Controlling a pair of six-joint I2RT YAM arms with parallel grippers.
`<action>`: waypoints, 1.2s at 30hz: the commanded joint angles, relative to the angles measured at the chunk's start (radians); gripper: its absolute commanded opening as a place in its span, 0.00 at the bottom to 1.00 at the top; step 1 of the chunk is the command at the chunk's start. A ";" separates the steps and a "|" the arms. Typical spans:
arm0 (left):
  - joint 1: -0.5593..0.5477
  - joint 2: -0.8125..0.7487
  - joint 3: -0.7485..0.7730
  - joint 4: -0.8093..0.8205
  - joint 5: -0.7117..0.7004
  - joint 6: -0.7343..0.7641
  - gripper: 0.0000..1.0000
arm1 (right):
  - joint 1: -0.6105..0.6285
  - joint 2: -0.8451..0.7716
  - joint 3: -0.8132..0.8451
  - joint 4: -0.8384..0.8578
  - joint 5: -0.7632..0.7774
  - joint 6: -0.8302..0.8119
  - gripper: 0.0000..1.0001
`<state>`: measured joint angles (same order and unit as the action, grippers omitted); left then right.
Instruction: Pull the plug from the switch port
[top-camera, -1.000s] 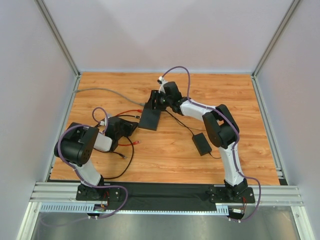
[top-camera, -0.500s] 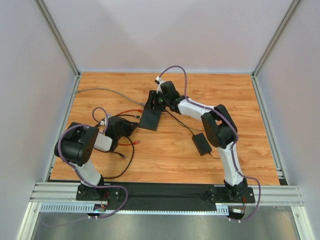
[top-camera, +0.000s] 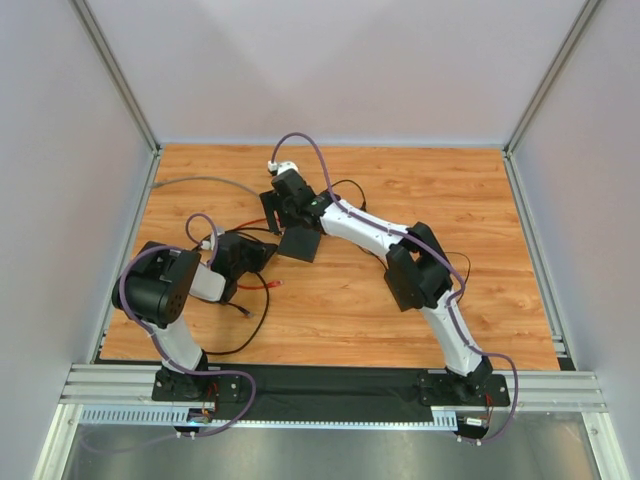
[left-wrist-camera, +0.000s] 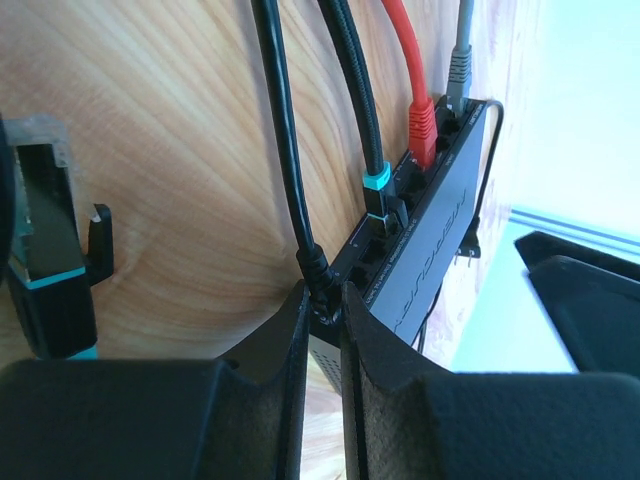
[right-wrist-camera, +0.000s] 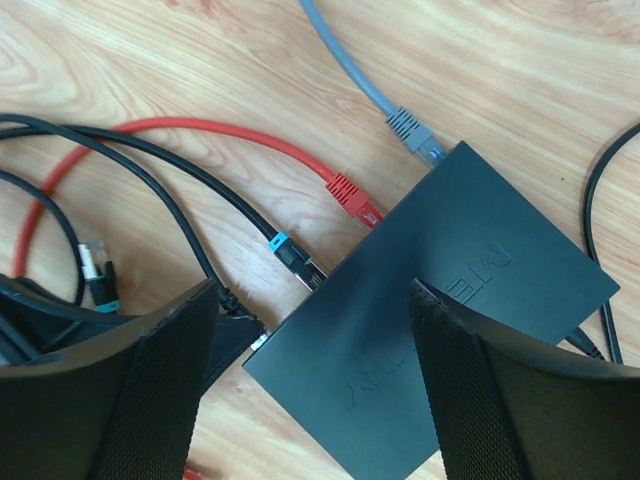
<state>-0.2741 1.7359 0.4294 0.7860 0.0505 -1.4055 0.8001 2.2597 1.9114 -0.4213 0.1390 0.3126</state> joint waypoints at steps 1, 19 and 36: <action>-0.004 0.037 -0.006 0.018 0.003 0.042 0.00 | 0.014 0.070 0.086 -0.121 0.137 -0.081 0.78; 0.009 0.031 -0.011 0.013 0.000 0.056 0.00 | 0.045 0.178 0.192 -0.240 0.151 -0.141 0.78; 0.076 -0.047 -0.024 -0.031 -0.024 0.114 0.00 | 0.056 0.208 0.207 -0.254 0.113 -0.195 0.81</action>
<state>-0.2321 1.7351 0.4259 0.7998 0.0990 -1.3685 0.8459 2.4226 2.0888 -0.6281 0.2699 0.1478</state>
